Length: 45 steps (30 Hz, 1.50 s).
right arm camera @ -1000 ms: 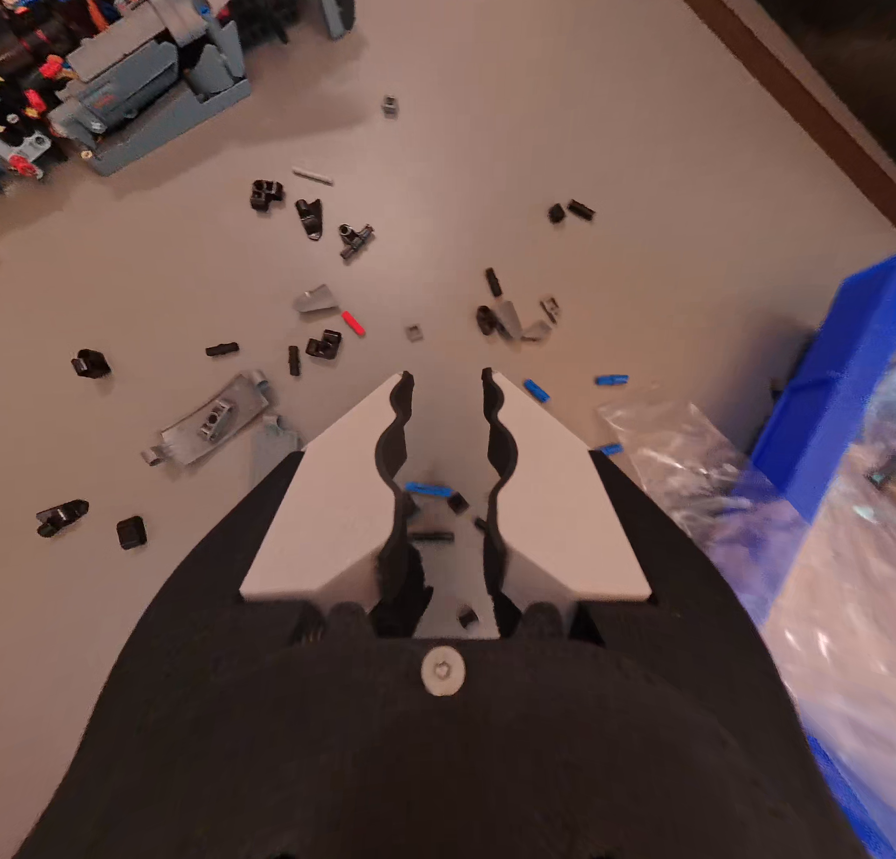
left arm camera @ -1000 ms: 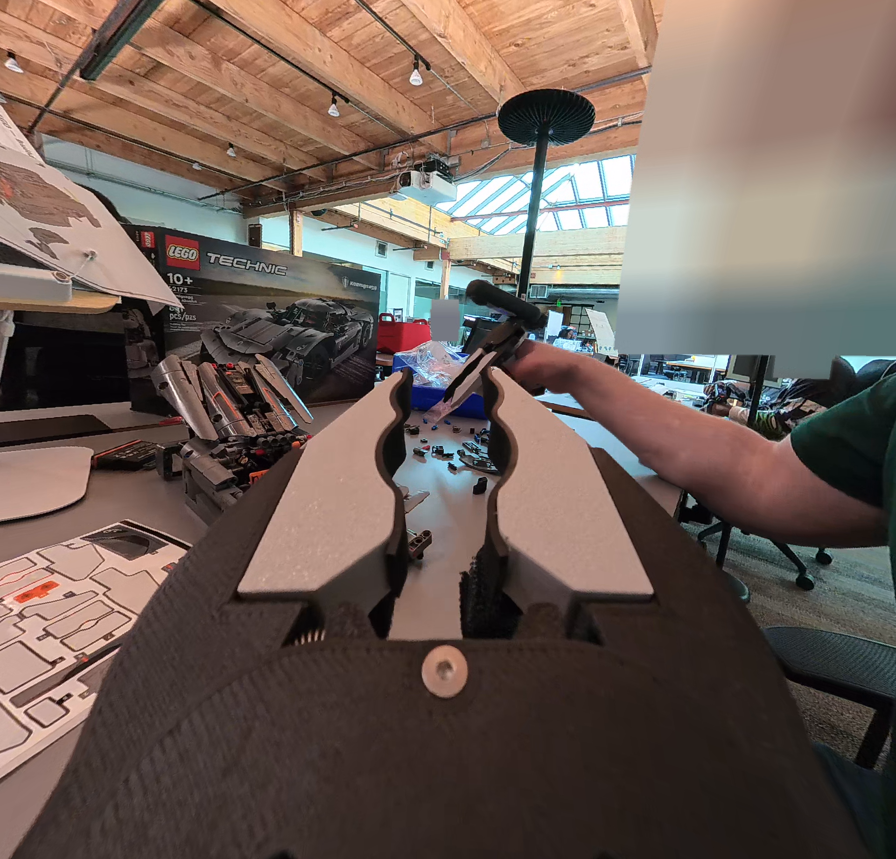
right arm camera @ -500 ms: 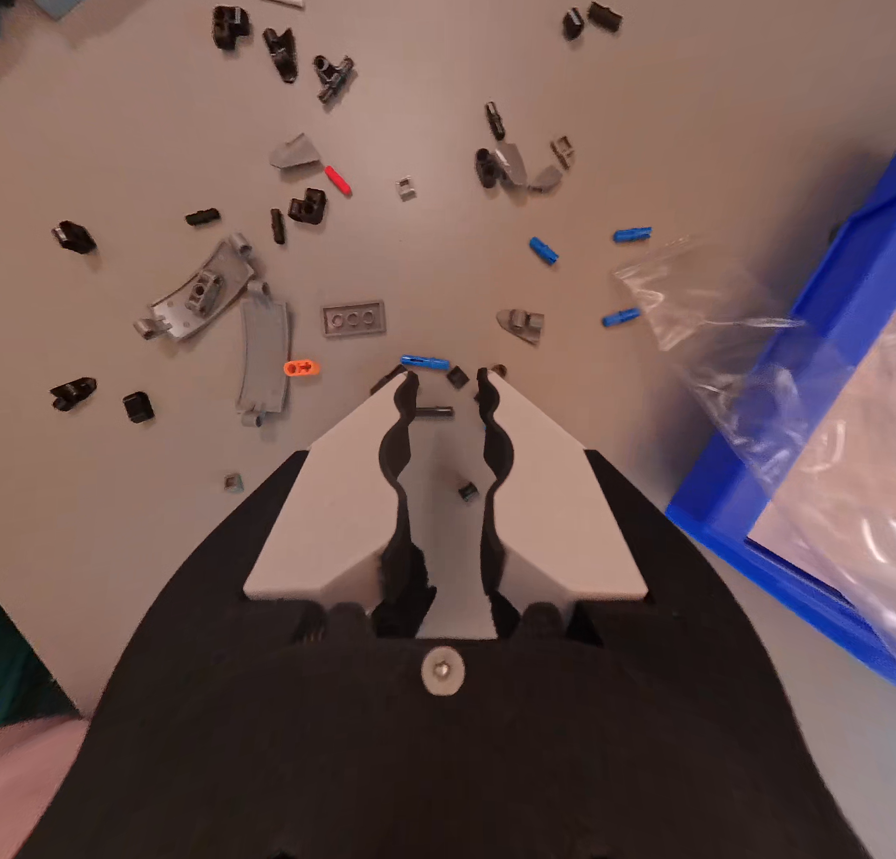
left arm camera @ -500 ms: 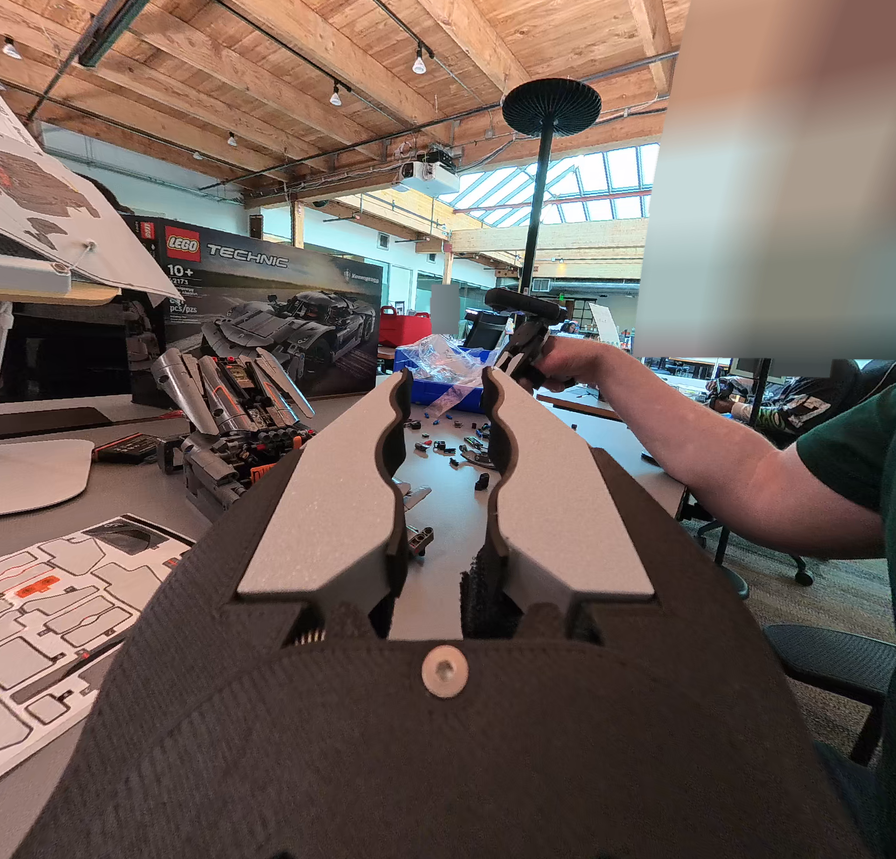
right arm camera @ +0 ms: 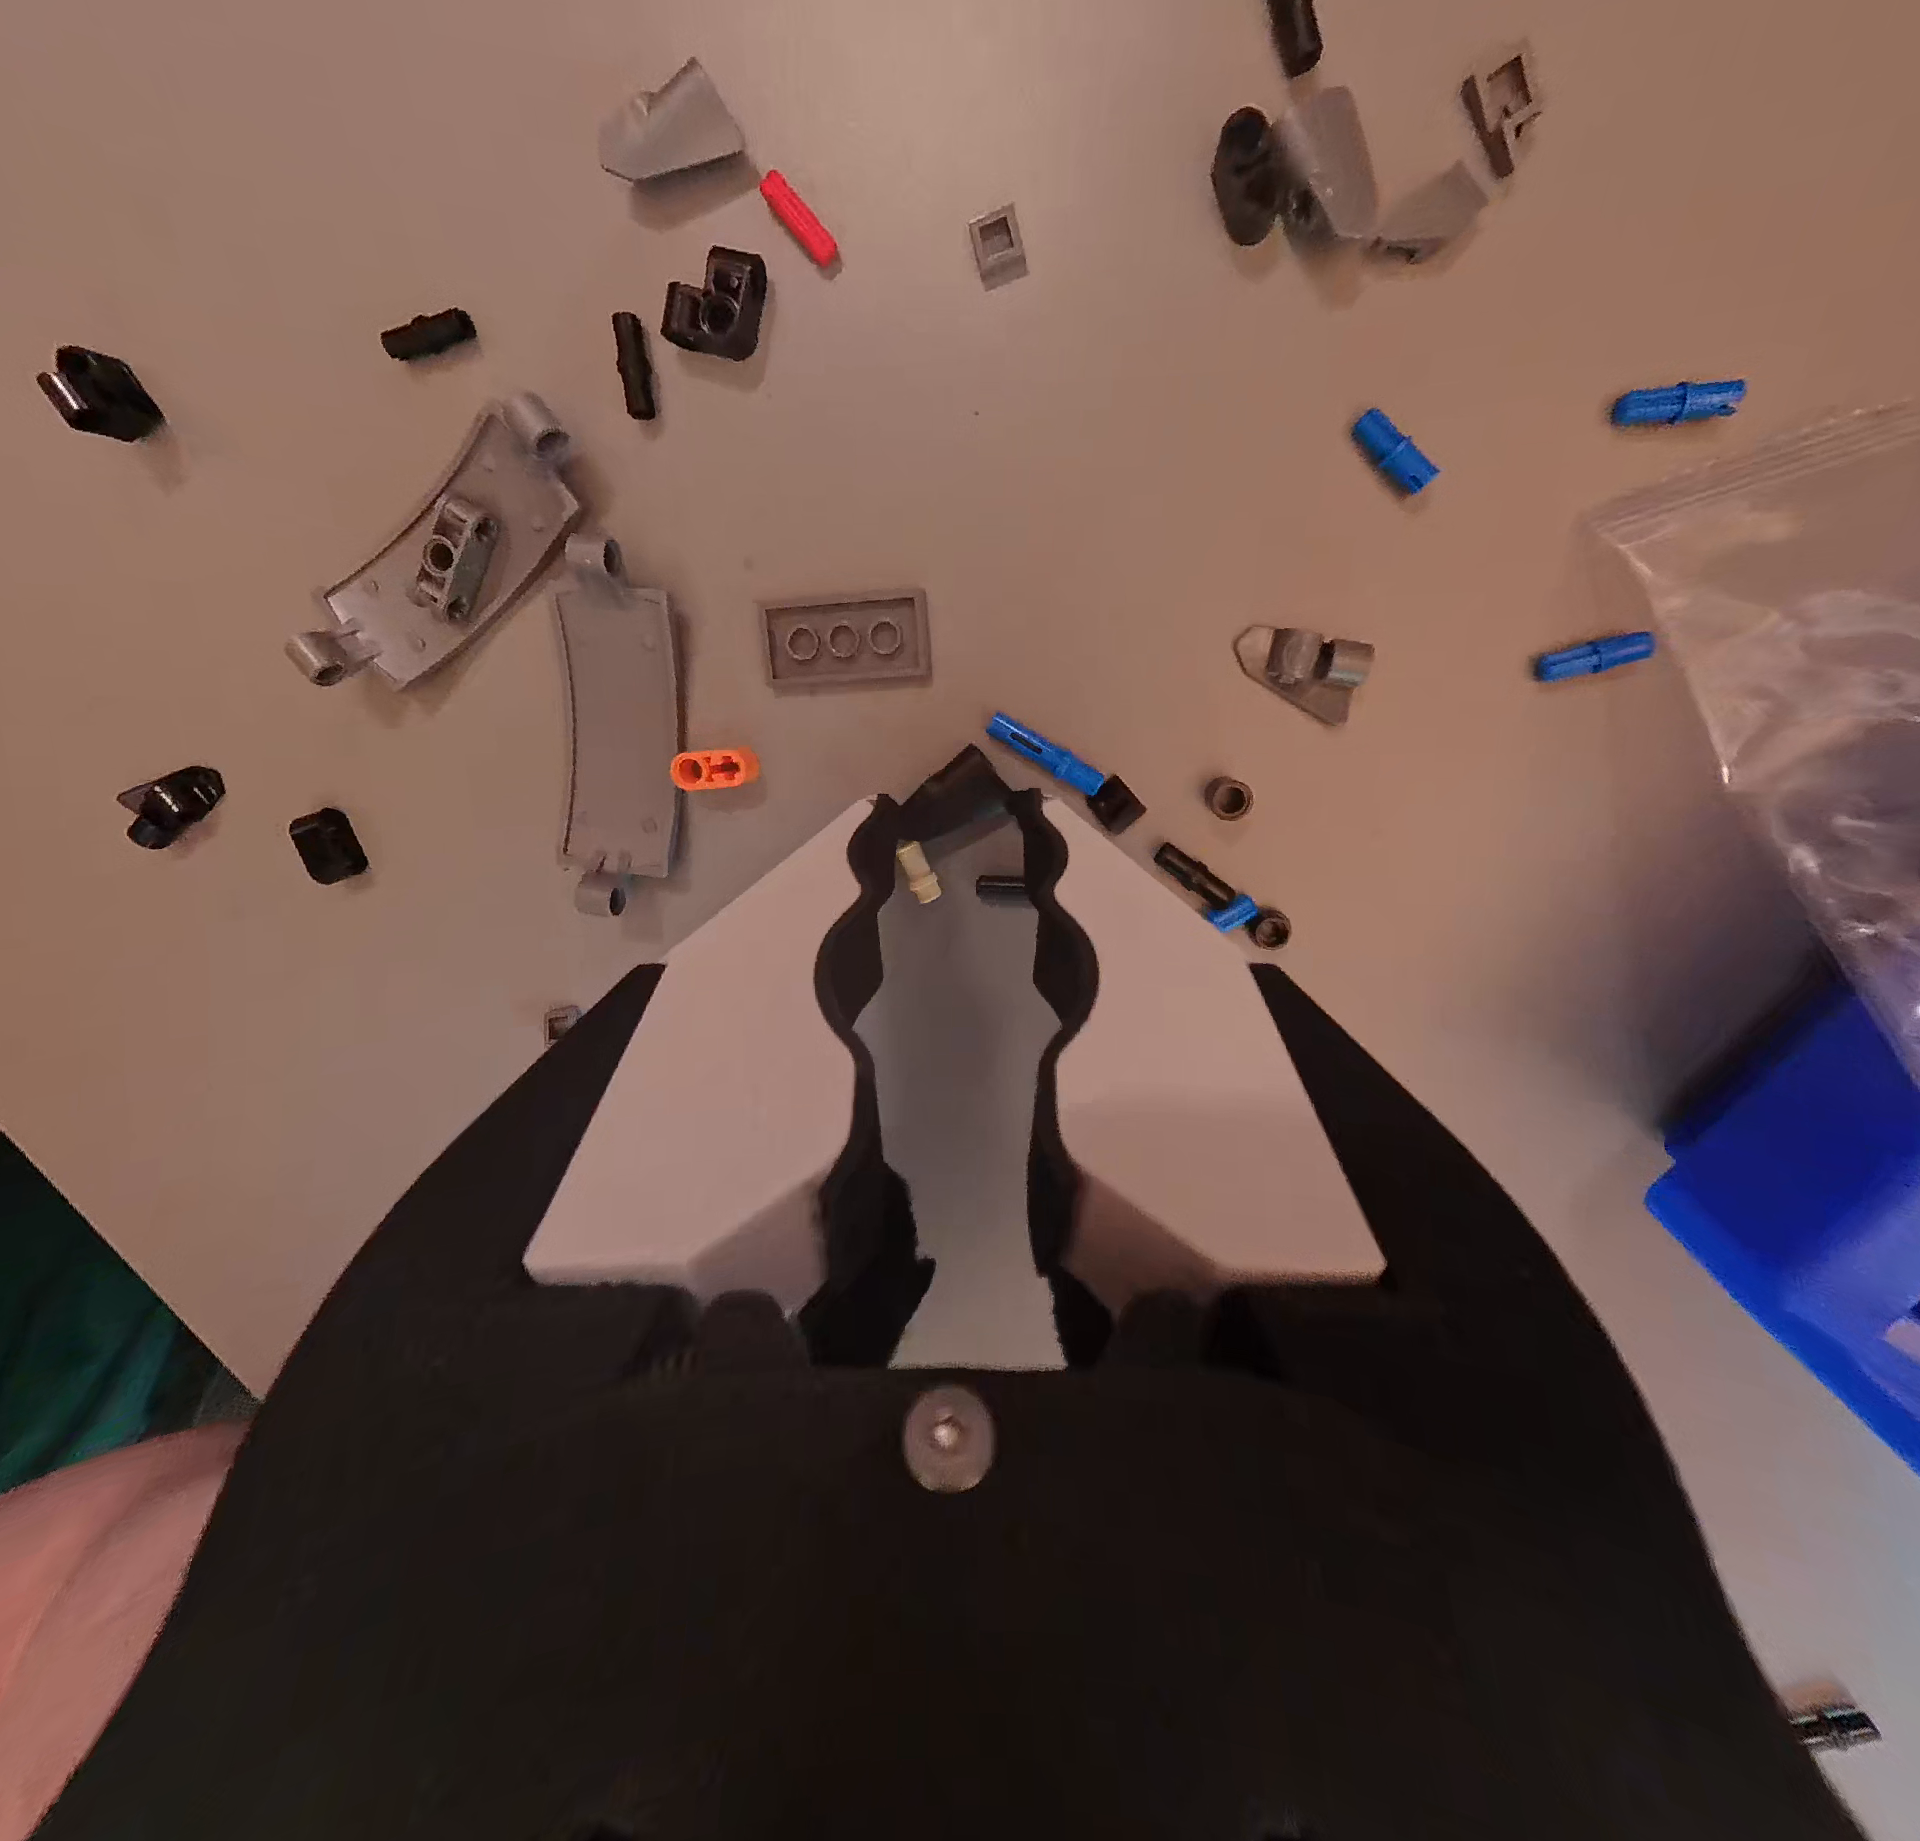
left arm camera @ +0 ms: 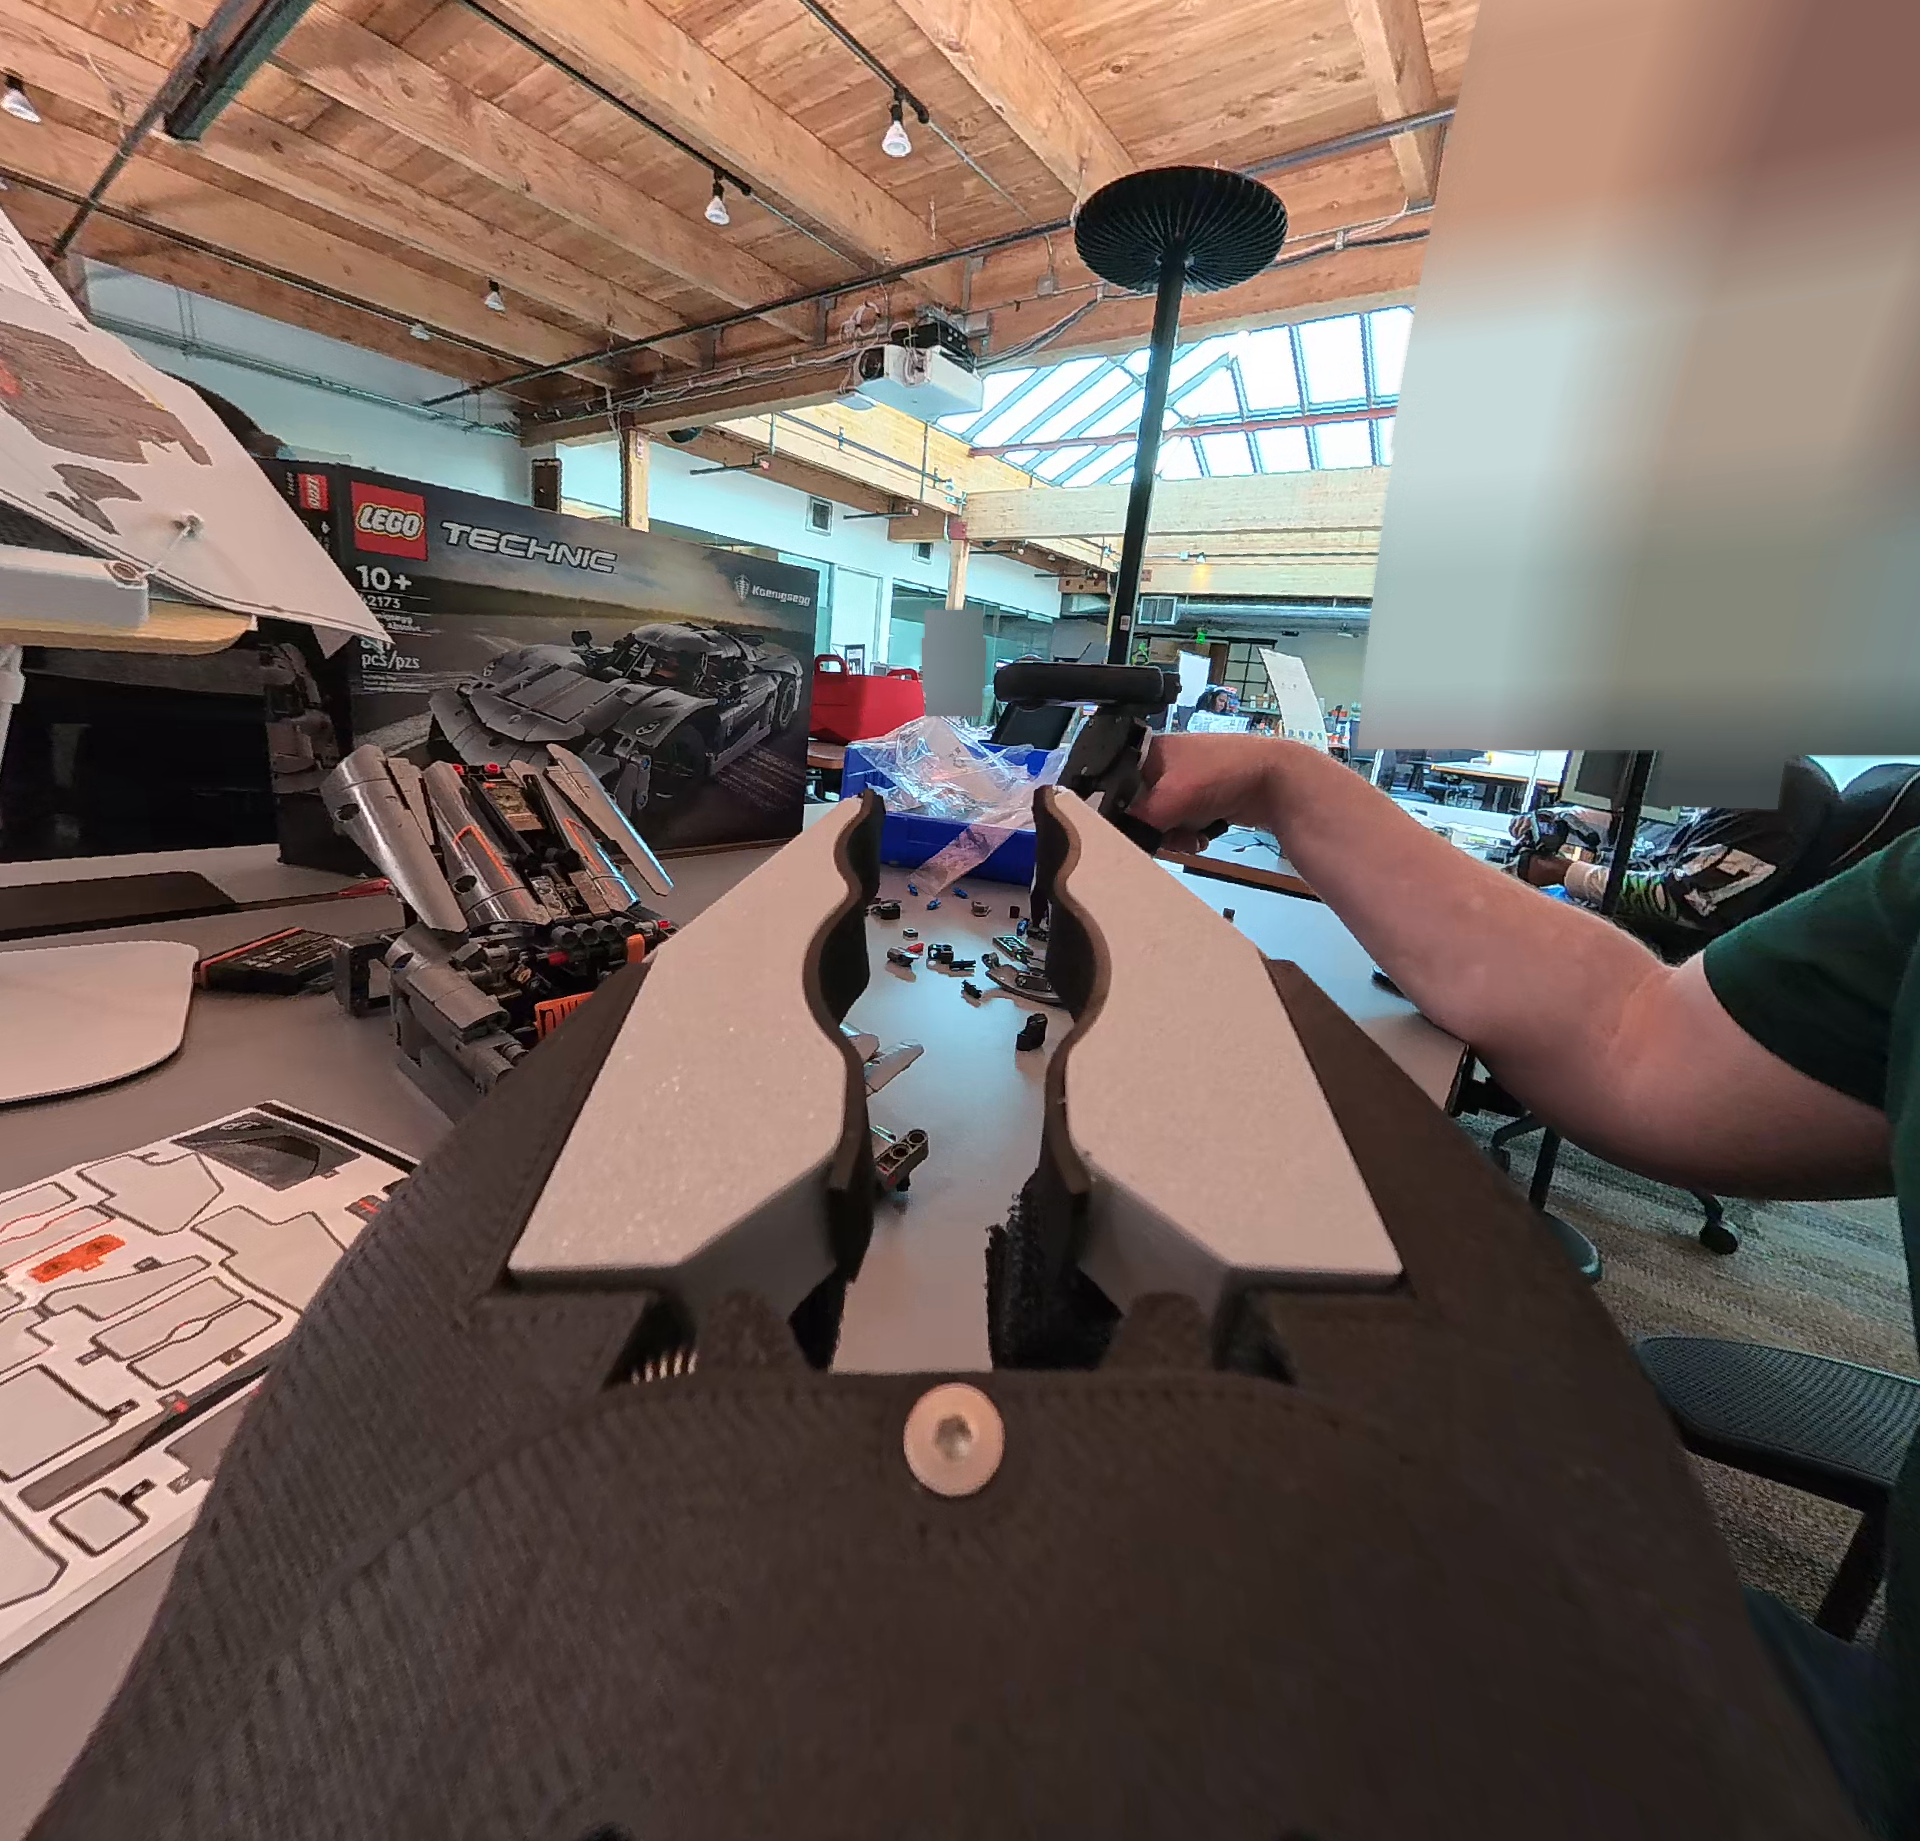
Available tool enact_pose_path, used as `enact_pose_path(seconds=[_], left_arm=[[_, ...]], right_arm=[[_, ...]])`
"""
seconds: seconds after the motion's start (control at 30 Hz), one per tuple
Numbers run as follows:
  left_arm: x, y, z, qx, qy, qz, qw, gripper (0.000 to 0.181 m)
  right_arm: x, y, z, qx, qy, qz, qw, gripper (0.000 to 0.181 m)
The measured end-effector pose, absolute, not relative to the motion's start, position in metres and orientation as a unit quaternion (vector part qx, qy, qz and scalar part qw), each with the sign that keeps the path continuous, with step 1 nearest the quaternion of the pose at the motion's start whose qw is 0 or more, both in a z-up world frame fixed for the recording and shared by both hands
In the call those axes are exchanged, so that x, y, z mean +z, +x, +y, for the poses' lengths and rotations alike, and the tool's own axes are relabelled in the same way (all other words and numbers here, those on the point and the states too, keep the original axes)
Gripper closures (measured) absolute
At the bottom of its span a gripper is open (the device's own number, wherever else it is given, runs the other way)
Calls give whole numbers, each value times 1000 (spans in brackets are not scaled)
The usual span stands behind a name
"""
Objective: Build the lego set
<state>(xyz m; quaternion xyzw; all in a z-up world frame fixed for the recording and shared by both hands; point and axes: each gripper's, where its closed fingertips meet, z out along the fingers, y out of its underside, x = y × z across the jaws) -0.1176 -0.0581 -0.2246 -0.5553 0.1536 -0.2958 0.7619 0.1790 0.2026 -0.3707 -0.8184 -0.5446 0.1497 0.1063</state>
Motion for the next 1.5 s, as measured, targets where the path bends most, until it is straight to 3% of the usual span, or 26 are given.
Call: enact_pose_path(seconds=[0.5, 0.6, 0.83, 0.97, 1.13, 1.5], left_arm=[[-225, -118, -57, -294, -556, 153, 762, 154], [-225, -118, -57, -293, -556, 153, 762, 154], [-224, -118, -57, -292, -556, 152, 763, 154], [-225, -118, -57, -291, -556, 152, 764, 155], [-224, -118, -58, -291, -555, 152, 764, 155], [-224, -119, -58, -290, -554, 152, 765, 155]], right_arm=[[-376, 180, 209, 99, -830, -538, 108, 155], [-376, 181, 213, 88, -831, -537, 113, 167], [-371, 177, 216, 107, -830, -532, 131, 174], [-372, 176, 218, 106, -829, -532, 135, 160], [-372, 173, 224, 104, -824, -537, 148, 159], [-376, 173, 227, 115, -815, -547, 152, 175]])
